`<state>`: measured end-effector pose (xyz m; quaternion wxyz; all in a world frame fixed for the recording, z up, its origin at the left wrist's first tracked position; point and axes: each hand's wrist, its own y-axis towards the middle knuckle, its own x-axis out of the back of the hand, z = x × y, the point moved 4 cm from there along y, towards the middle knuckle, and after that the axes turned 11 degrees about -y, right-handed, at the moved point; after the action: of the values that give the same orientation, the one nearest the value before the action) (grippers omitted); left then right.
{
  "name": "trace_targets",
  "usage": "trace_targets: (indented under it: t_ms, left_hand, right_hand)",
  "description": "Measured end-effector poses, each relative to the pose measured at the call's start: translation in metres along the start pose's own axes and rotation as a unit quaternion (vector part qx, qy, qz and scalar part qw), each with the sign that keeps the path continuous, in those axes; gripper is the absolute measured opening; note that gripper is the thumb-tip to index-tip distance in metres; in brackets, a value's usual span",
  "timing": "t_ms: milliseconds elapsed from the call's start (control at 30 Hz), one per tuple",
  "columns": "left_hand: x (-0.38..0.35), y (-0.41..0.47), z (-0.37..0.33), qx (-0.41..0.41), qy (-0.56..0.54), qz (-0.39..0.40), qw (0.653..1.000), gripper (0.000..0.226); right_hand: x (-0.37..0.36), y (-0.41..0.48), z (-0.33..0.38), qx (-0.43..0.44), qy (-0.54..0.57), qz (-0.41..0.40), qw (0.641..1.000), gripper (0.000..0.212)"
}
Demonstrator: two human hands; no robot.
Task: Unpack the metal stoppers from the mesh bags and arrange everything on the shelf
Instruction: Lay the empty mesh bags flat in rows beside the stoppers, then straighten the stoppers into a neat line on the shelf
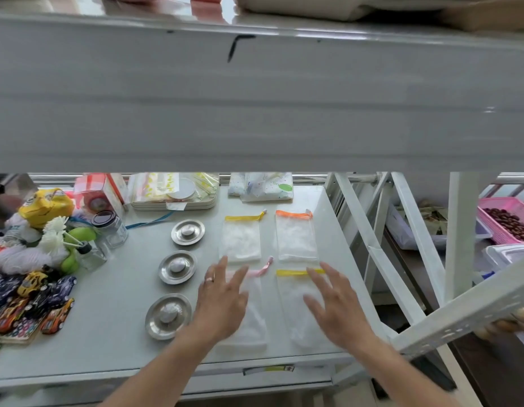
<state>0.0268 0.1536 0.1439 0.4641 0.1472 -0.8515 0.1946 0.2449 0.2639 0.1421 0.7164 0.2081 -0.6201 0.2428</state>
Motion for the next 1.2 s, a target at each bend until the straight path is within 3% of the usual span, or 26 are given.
trace_targets:
  t_ms: [100,233,433,633,767,900,1033,1200]
  left_hand:
    - [-0.025,-0.038,0.008,-0.032,0.076,0.028,0.996,0.059]
    - [-0.039,-0.048,0.018,-0.015,0.119,0.053,0.991,0.055]
    - [-0.037,-0.043,0.013,-0.043,0.064,0.047,0.996,0.071]
    - [-0.034,-0.046,0.014,-0.049,0.022,0.024,0.998,0.063]
    - [0.004,-0.051,0.027,-0.063,-0.116,-0.086,0.987,0.051]
    - [0.058,-0.031,0.083,-0.018,-0.147,-0.184,0.972,0.047]
    - [0.089,0.005,0.122,0.002,-0.094,-0.095,0.991,0.046]
    - [0.11,0.056,0.13,-0.055,-0.042,-0.007,0.998,0.056]
  right_hand:
    - [-0.031,-0.047,0.012,0.01,-0.052,0.017,0.998,0.062]
    - [-0.049,-0.052,0.02,-0.045,-0.078,0.021,0.996,0.056]
    - [-0.047,-0.051,0.028,-0.043,-0.1,0.023,0.994,0.056]
    - [-0.038,-0.053,0.029,-0.041,-0.054,0.021,0.997,0.069]
    - [-0.014,-0.058,0.049,-0.027,-0.01,-0.048,0.998,0.065]
    - [-0.004,-0.059,0.117,0.091,0.012,-0.071,0.993,0.057]
    - [-0.015,-0.054,0.201,0.217,-0.017,-0.03,0.976,0.059]
    - [-0.023,-0.045,0.263,0.238,-0.05,0.03,0.97,0.064]
